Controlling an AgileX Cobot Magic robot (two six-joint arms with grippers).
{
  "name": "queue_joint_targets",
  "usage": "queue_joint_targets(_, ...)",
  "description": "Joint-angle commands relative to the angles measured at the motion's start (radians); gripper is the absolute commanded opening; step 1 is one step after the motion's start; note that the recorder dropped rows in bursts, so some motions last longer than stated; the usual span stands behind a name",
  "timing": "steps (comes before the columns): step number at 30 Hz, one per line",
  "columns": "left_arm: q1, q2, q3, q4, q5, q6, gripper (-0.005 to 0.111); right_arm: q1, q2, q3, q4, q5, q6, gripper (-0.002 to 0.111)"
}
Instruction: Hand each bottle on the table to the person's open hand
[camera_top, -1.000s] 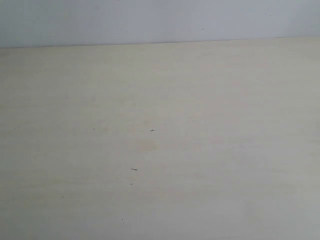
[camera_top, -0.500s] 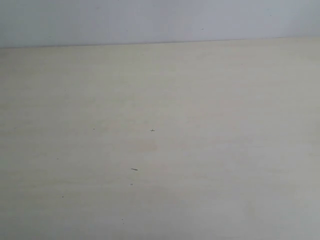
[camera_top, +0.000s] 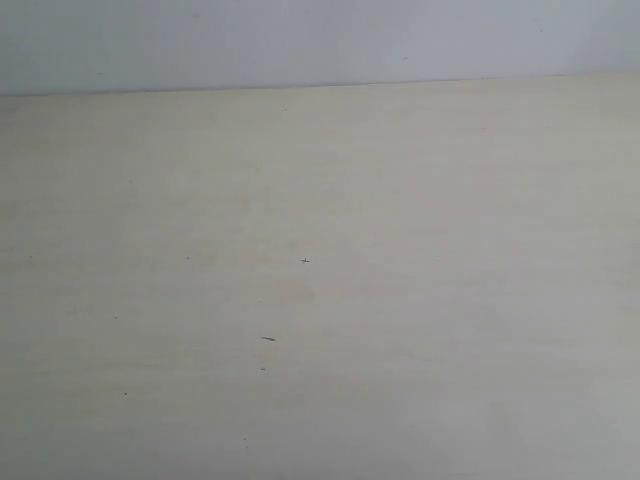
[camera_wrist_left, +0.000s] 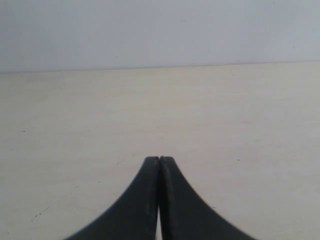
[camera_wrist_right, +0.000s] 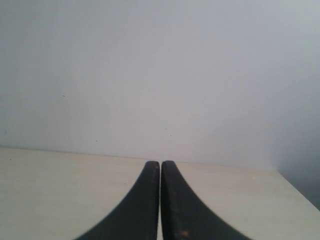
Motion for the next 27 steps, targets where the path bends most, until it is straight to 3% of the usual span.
queue_joint_targets(1, -0.006, -0.005, 0.003, -0.003, -0.002, -0.003, 0.003, -0.006, -0.004, 0.004, -0.003, 0.005, 0.055, 0.001)
queue_joint_targets(8, -0.007, -0.005, 0.003, -0.003, -0.002, -0.003, 0.003, -0.006, -0.004, 0.004, -0.371, 0.019, 0.445, 0.001)
queue_joint_targets(27, -0.015, -0.005, 0.003, -0.003, -0.002, -0.003, 0.003, -0.006, -0.004, 0.004, -0.363, 0.020, 0.469, 0.001)
